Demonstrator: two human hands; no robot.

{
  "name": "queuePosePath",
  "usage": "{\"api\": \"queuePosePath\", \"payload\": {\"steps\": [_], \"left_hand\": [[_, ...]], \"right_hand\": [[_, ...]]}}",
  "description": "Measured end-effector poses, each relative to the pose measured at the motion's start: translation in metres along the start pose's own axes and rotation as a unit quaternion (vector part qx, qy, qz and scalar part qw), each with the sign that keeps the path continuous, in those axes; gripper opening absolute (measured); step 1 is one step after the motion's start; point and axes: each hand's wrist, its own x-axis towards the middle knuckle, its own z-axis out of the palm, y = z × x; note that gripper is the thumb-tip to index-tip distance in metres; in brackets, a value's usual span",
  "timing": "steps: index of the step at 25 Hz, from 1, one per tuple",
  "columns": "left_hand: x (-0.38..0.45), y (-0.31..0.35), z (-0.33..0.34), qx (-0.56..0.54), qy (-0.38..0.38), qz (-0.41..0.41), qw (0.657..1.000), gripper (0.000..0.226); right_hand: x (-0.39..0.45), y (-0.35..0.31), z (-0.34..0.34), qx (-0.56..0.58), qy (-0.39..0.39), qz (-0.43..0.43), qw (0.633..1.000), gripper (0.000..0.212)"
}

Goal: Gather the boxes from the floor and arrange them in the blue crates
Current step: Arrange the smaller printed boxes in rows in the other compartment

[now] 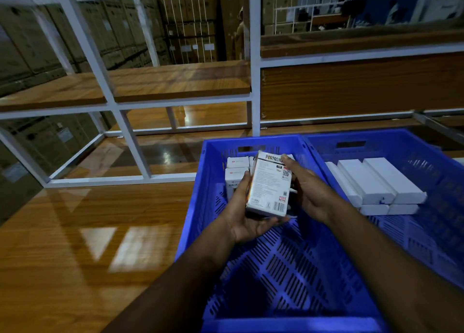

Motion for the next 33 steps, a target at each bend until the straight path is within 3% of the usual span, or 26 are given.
{"api": "queuePosePath", "payload": {"steps": [5, 11, 16, 19, 20, 22, 24, 26, 27, 30, 33], "left_hand": [[0.001, 0.007, -0.001, -0.05, 0.076, 0.053, 0.994, 0.088], [-0.007, 0.016, -0.009, 0.008, 0.103, 0.075, 0.992, 0.083], [-0.007, 0.016, -0.004, -0.004, 0.084, 0.134, 0.987, 0.032], [-0.006, 0.014, -0.001, 0.029, 0.08, 0.186, 0.979, 0.014], [-0.004, 0.014, -0.001, 0.045, 0.086, 0.215, 0.972, 0.021], [-0.001, 0.012, -0.002, 0.118, 0.105, 0.296, 0.942, 0.063], [0.003, 0.009, -0.007, 0.289, 0.133, 0.372, 0.872, 0.092], [0.005, 0.004, -0.008, 0.42, 0.12, 0.421, 0.795, 0.099], [0.004, 0.003, -0.008, 0.43, 0.102, 0.42, 0.793, 0.101], [0.001, 0.001, -0.002, 0.359, 0.04, 0.368, 0.857, 0.092], [0.007, -0.005, -0.003, 0.4, 0.023, 0.33, 0.855, 0.089]], "right_hand": [[0.003, -0.003, -0.003, 0.023, 0.035, -0.028, 0.999, 0.033], [0.006, -0.001, -0.005, 0.039, 0.054, -0.003, 0.998, 0.026], [0.008, -0.004, -0.006, 0.043, 0.049, -0.01, 0.998, 0.017], [0.005, -0.005, -0.005, 0.045, 0.012, -0.008, 0.999, 0.032], [0.004, -0.004, -0.006, 0.04, 0.009, -0.002, 0.999, 0.034], [0.006, -0.002, -0.007, 0.035, 0.013, 0.024, 0.999, 0.035], [0.006, -0.001, -0.008, 0.054, 0.003, 0.049, 0.997, 0.036], [0.009, 0.0, -0.009, 0.082, 0.019, 0.049, 0.995, 0.031], [0.011, 0.0, -0.01, 0.087, 0.038, 0.037, 0.995, 0.028], [0.015, -0.001, -0.013, 0.113, 0.077, -0.014, 0.99, 0.048], [0.015, -0.004, -0.017, 0.151, 0.072, -0.059, 0.984, 0.03]]}}
